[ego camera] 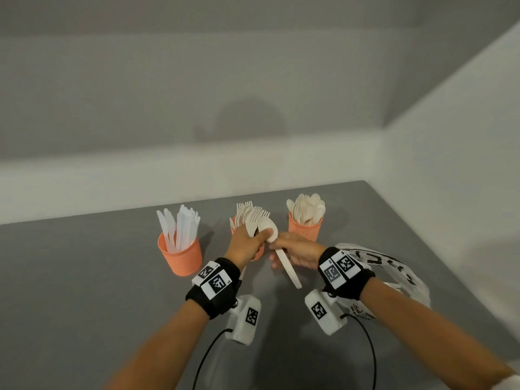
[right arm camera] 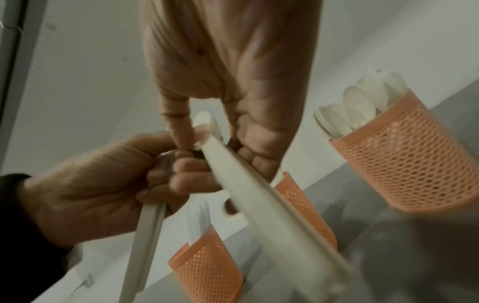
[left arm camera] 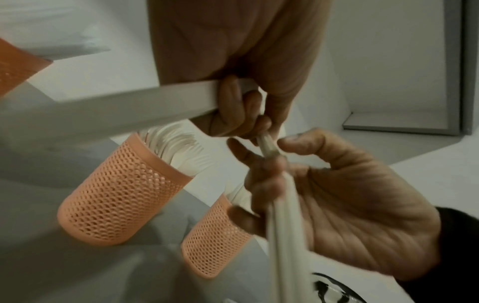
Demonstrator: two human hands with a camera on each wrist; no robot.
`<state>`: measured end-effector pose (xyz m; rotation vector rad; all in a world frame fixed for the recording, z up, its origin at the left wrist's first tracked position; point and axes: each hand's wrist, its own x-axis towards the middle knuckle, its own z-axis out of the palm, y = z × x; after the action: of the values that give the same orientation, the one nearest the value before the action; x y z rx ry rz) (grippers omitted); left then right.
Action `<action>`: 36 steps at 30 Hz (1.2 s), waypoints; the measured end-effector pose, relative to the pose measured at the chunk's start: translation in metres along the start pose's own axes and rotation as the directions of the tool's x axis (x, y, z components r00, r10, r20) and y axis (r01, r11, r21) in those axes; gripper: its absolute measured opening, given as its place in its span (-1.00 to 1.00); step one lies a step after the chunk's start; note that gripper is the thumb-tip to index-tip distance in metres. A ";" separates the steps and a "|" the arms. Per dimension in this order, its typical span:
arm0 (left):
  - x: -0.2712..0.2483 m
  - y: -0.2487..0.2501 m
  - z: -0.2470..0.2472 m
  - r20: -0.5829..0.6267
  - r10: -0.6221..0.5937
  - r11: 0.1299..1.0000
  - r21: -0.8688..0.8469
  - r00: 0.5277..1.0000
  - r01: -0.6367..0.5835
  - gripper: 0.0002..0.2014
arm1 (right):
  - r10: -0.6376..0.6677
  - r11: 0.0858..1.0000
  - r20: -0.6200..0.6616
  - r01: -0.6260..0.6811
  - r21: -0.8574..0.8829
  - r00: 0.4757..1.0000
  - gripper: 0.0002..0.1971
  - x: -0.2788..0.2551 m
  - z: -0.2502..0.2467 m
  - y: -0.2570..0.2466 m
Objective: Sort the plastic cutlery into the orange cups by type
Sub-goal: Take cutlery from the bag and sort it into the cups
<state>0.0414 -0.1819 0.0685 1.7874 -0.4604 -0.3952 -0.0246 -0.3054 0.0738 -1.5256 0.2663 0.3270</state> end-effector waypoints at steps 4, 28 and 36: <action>-0.006 0.008 0.015 0.020 0.103 0.994 0.041 0.995 -0.103 -0.76 | -0.069 0.998 -0.170 0.068 -0.013 0.983 -0.81 0.005 -0.008 -0.005; 0.078 -0.001 -0.015 -0.482 0.157 0.978 -0.045 0.862 -0.203 -0.53 | -0.165 0.749 -0.656 0.526 0.403 0.737 -0.78 0.030 -0.084 -0.041; 0.077 -0.041 -0.010 -0.350 0.273 0.881 0.466 0.896 -0.086 -0.42 | -0.373 0.928 -0.673 0.270 -0.259 0.638 -0.68 0.046 -0.099 -0.009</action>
<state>0.1169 -0.2030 0.0295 2.1734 -0.4376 0.2444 0.0251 -0.4030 0.0619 -1.7478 0.5811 -0.5855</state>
